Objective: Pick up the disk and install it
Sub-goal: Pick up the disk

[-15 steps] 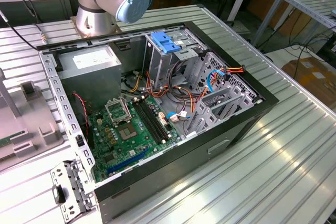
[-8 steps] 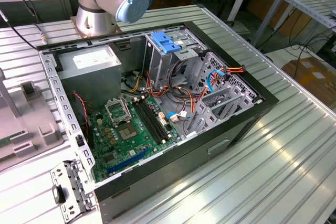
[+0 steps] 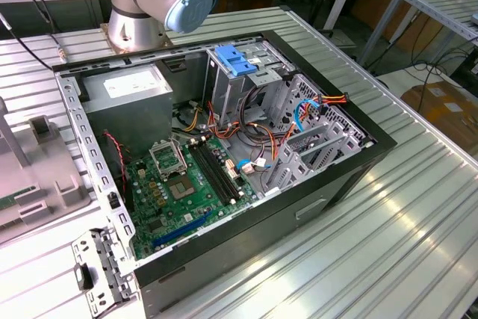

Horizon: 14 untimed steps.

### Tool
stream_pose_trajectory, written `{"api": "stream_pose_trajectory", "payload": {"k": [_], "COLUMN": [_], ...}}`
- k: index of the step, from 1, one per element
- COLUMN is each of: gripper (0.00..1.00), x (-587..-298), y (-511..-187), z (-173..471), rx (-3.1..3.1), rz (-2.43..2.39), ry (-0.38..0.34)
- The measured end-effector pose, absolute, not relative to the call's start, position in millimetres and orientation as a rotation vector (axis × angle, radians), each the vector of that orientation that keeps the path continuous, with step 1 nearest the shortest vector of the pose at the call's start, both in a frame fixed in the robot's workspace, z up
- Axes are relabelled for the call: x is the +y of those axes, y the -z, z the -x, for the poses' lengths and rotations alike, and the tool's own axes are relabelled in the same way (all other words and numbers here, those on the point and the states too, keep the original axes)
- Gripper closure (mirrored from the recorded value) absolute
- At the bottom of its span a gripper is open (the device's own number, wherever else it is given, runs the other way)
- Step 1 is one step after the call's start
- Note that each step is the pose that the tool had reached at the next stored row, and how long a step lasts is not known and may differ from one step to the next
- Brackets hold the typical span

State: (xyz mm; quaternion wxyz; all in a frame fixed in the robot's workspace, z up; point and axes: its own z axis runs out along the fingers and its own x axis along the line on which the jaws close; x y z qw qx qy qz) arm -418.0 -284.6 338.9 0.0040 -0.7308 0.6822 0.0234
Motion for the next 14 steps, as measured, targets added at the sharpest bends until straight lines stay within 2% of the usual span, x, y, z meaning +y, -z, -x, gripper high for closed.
{"api": "stream_pose_trajectory", "payload": {"k": [14], "gripper": [0.63], "x": [-283.8], "y": [-344.8], "z": [418.0], "rx": [2.138], "rz": [2.29], "ry": [-0.073]}}
